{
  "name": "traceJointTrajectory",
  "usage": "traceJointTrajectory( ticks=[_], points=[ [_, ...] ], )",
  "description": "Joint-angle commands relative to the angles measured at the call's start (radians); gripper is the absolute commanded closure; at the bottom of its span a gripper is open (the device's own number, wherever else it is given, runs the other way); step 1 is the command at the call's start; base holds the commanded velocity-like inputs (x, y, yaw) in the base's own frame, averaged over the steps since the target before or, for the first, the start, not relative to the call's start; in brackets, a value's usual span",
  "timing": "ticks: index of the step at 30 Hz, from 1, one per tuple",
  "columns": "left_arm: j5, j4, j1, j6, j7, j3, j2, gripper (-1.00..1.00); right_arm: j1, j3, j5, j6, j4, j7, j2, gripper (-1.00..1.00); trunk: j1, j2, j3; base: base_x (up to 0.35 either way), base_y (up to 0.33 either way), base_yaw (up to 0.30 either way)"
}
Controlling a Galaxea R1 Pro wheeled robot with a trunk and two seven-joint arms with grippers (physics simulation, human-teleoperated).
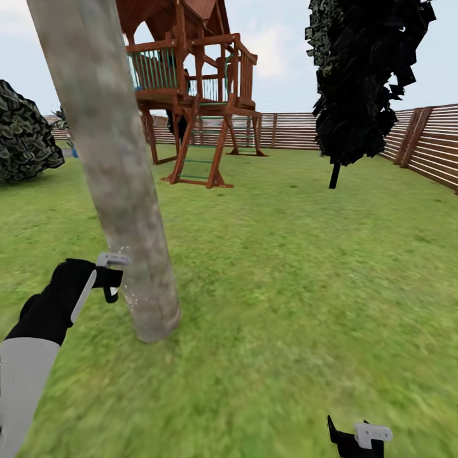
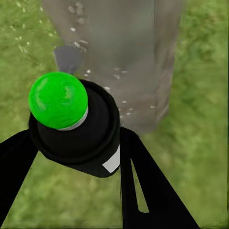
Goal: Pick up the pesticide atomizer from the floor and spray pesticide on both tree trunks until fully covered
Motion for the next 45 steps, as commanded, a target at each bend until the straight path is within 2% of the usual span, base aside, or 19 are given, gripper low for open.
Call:
traceJointTrajectory(
  ticks=[1,9,12,18,25,29,32,37,39,43,44,45],
  points=[
    [-0.003,0.003,0.002,0.004,-0.003,-0.003,0.0,1.0,-0.001,-0.009,0.0,-0.004,0.001,0.01,0.0,-1.0,0.0,0.0,-0.001,0.0,-0.274,0.015],
    [-0.005,0.012,0.02,0.003,0.0,-0.001,-0.001,1.0,-0.001,-0.009,0.0,-0.004,0.001,0.01,-0.001,-1.0,0.0,0.0,-0.001,0.0,-0.274,0.002],
    [-0.004,0.042,0.032,0.002,0.044,-0.001,-0.001,1.0,-0.001,-0.009,0.0,-0.004,0.0,0.01,-0.001,-1.0,0.0,0.0,-0.001,0.0,-0.274,0.0],
    [-0.004,0.082,0.036,0.0,0.056,0.001,-0.001,1.0,-0.001,-0.009,0.0,-0.004,0.001,0.01,-0.001,-1.0,0.0,0.0,-0.001,0.0,-0.274,0.003],
    [-0.006,0.087,0.036,0.0,0.061,0.005,0.002,1.0,-0.001,-0.009,0.0,-0.004,0.001,0.01,-0.001,-1.0,0.0,0.0,-0.001,0.065,-0.266,0.225],
    [-0.005,0.122,0.044,-0.001,0.099,0.017,0.004,1.0,-0.001,-0.009,0.0,-0.004,0.001,0.01,-0.001,-1.0,0.0,0.0,-0.001,0.218,-0.21,0.245],
    [-0.005,0.133,0.06,-0.04,0.106,0.021,0.002,1.0,-0.001,-0.009,0.0,-0.004,0.001,0.01,-0.001,-1.0,0.0,0.0,-0.001,0.228,-0.203,0.045],
    [-0.004,0.162,0.066,-0.058,0.107,0.022,0.001,1.0,-0.001,-0.009,0.0,-0.004,0.001,0.01,-0.001,-1.0,0.0,0.0,-0.001,0.152,-0.229,0.01],
    [-0.003,0.163,0.075,-0.058,0.108,0.048,0.001,1.0,-0.001,-0.008,0.0,-0.004,0.001,0.01,-0.001,-1.0,0.0,0.0,-0.001,-0.125,-0.253,0.203],
    [-0.004,0.191,0.077,-0.06,0.108,0.058,0.001,1.0,-0.001,-0.007,0.0,-0.003,0.001,0.01,0.0,-1.0,0.0,0.0,-0.001,-0.051,-0.26,0.267],
    [-0.004,0.215,0.078,-0.074,0.108,0.059,0.001,1.0,-0.001,-0.008,0.0,-0.004,0.001,0.01,-0.001,-1.0,0.0,0.0,-0.001,0.009,-0.267,0.274],
    [-0.004,0.243,0.078,-0.121,0.108,0.061,0.002,1.0,-0.001,-0.008,0.0,-0.004,0.001,0.01,-0.001,-1.0,0.0,0.0,-0.001,0.097,-0.255,0.275]
  ],
)
